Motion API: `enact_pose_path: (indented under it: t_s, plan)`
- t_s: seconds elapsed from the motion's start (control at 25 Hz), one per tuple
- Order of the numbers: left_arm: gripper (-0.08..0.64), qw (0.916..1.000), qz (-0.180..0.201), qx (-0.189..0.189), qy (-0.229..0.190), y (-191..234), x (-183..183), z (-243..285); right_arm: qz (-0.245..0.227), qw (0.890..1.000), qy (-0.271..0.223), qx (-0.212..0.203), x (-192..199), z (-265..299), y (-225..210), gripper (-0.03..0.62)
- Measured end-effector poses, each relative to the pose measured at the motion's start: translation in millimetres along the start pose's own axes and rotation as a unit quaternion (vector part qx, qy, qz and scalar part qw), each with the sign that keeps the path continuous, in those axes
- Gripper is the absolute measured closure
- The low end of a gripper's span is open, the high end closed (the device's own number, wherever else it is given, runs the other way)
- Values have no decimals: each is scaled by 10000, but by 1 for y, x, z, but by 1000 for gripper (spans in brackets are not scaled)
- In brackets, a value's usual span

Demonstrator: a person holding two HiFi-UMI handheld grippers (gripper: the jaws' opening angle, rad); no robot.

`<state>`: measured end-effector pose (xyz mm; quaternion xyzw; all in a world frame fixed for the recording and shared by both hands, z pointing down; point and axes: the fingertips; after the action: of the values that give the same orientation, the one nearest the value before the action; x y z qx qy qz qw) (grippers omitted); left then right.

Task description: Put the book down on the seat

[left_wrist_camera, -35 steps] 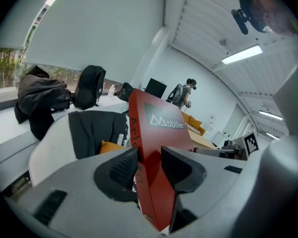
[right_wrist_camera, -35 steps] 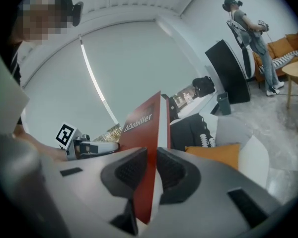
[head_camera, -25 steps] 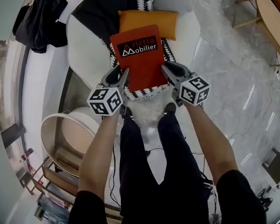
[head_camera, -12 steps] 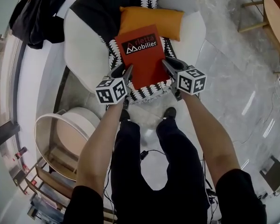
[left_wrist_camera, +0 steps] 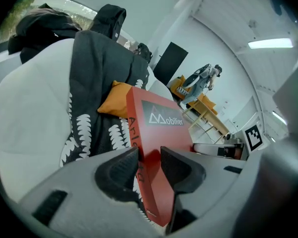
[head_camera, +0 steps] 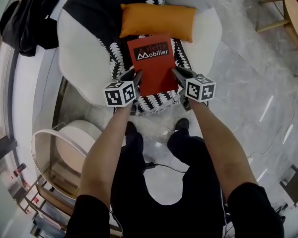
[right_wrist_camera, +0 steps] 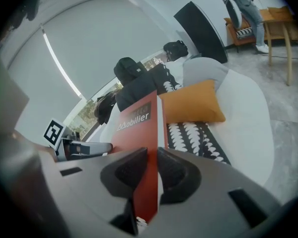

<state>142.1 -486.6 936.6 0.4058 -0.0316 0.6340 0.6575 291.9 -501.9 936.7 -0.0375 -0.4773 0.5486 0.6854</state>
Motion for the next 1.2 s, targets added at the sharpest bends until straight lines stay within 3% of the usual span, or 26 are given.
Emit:
enact_pose_path:
  t_s: [0.24, 0.48, 0.72, 1.2]
  plan:
    - [410, 9998, 47, 9, 176, 23, 18, 30, 158, 9998, 114, 78, 24, 27, -24, 520]
    - [410, 9991, 185, -3, 385, 46, 31, 52, -115, 9993, 307, 163, 41, 51, -40, 520]
    - [410, 9989, 180, -39, 436, 64, 38, 70, 84, 9992, 292, 247, 53, 71, -53, 520]
    - [410, 9977, 299, -72, 597, 86, 51, 86, -256, 9970, 636, 354, 70, 93, -63, 518]
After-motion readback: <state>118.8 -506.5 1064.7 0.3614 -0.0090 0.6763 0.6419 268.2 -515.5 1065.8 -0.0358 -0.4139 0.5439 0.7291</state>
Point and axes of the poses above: the fingertips, and each gripper's own axes: z forward along the fingers, y to its left, x out of its underside, and after that the axes turned 2 degrees about -z, right-handed
